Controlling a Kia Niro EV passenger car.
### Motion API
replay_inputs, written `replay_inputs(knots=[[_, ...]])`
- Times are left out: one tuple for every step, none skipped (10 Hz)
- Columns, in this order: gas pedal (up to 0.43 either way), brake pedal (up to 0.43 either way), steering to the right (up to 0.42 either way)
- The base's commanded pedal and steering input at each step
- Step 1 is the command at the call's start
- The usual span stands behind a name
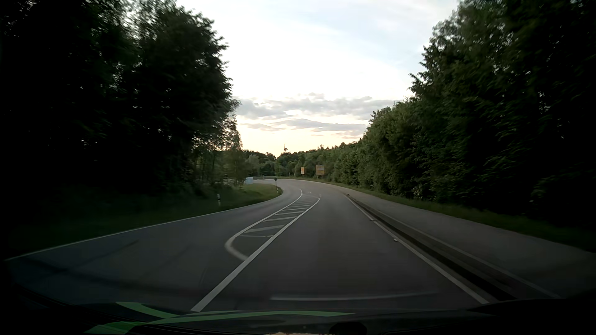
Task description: Follow the waypoints while adhering to traffic rules and regulations
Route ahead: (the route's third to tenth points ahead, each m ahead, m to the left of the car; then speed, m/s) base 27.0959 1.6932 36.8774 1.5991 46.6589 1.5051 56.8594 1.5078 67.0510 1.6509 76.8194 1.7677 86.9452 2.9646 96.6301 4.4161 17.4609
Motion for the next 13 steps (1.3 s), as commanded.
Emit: replay_inputs(knots=[[0.0,0.177,0.015],[0.0,0.195,0.014],[0.0,0.213,0.011],[0.0,0.213,0.009],[0.0,0.201,0.008],[0.0,0.195,0.005],[0.0,0.195,0.004],[0.0,0.201,0.004],[0.0,0.201,0.003],[0.0,0.201,0.003],[0.0,0.22,0.001],[0.0,0.22,0.0],[0.0,0.213,0.0]])
